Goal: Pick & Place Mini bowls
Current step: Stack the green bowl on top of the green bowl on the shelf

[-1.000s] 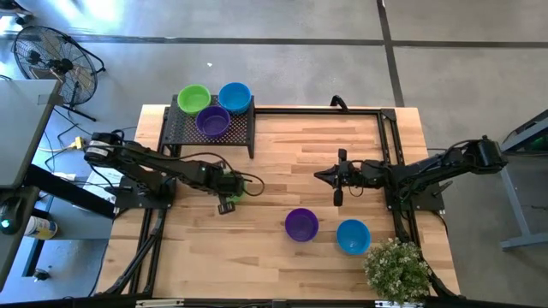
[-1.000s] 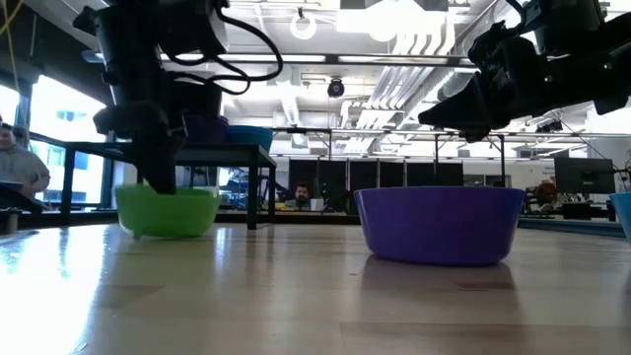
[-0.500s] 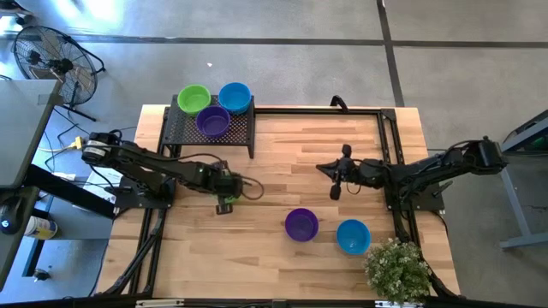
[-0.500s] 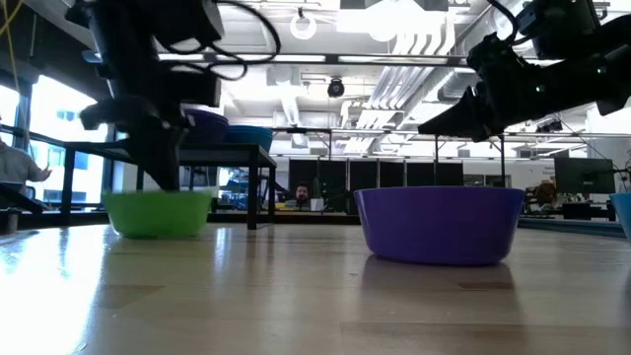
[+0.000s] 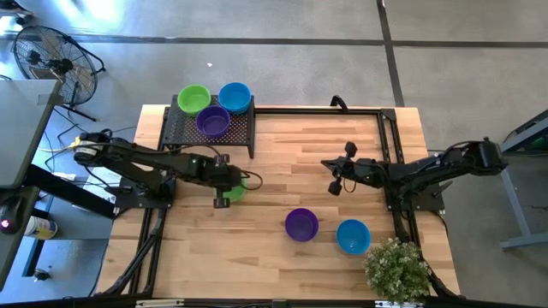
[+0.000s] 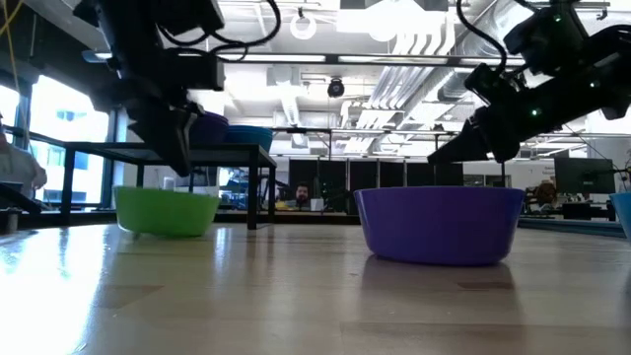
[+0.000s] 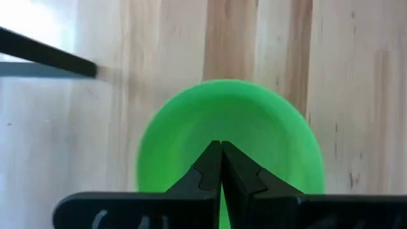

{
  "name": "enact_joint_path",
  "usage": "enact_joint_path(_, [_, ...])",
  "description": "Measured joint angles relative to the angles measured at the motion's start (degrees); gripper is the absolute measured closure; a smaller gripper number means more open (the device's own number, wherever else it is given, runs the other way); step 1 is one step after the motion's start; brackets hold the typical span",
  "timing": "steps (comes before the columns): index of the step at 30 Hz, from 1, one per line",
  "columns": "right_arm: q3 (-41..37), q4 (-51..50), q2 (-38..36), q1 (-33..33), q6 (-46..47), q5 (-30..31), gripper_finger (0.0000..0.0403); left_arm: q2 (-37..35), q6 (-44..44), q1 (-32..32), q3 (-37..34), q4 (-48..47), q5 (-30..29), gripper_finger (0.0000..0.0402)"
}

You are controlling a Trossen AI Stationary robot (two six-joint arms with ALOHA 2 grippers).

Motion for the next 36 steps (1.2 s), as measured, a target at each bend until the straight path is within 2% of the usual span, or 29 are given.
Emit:
enact_joint_path(4, [0.00, -2.81, -0.07, -0.77, 4.56, 0.34, 0.0402, -2.86, -2.63, -0.29, 0.06, 0.29, -0.52, 0.0400])
enact_joint_path(8, [0.00, -4.36, 0.00, -1.25, 6.31, -0.54, 0.0403, -3.81, -5.04, -0.14, 0.02, -1.34, 2.09, 0.0383])
enact_joint_path(11, [0.00, -4.69, 0.00, -1.23, 6.77, -0.93, 0.0403, -3.73, -9.25, -1.59, 0.00, -2.47, 6.64, 0.0350])
enact_joint_path(13, [0.00, -4.73, 0.00, -1.21, 8.47, -1.21, 0.0402, -3.52, -11.84, -3.49, 0.00, -2.70, 6.92, 0.0321])
enact_joint_path(17, [0.00, -4.69, 0.00, -1.21, 9.76, -3.60, 0.0403, -3.08, -13.83, -8.26, 0.00, -2.57, 4.15, 0.0261])
enact_joint_path(20, [0.00, -4.75, 0.00, -1.19, 9.48, -5.82, 0.0403, -1.59, -15.86, -10.90, 0.02, -1.37, 0.30, 0.0234])
enact_joint_path(27, [0.00, -4.56, 0.00, -1.19, 9.30, -7.98, 0.0403, 3.55, -21.73, -11.84, 0.00, -1.48, -1.68, 0.0234])
enact_joint_path(36, [0.00, -4.59, 0.00, -1.19, 7.77, -7.91, 0.0403, 9.67, -20.97, -11.82, 0.01, -0.34, -2.23, 0.0247])
